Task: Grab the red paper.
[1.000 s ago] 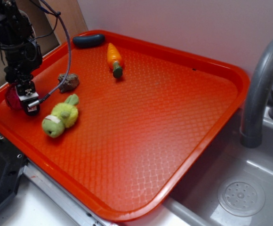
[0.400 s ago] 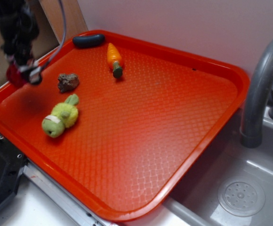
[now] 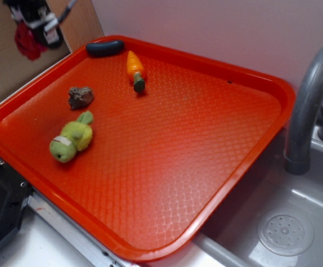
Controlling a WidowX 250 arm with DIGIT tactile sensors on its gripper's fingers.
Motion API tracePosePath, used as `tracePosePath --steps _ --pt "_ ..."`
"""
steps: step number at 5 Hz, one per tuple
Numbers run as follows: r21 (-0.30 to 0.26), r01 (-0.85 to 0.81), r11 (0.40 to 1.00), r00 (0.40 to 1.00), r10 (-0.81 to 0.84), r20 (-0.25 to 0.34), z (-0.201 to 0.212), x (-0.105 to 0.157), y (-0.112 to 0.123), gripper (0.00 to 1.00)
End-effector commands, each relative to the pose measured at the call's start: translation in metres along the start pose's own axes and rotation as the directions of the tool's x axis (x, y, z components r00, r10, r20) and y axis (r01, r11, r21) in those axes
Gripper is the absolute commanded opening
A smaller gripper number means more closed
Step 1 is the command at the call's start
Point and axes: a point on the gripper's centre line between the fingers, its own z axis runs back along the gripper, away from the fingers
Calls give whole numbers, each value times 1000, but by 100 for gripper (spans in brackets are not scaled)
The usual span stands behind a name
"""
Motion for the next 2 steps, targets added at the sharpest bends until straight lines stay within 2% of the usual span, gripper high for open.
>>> tracePosePath --steps 1,2 --pt "-60 77 995 983 -66 169 65 1 -42 0" --pt "1 27 1000 994 -27 106 39 7 -35 100"
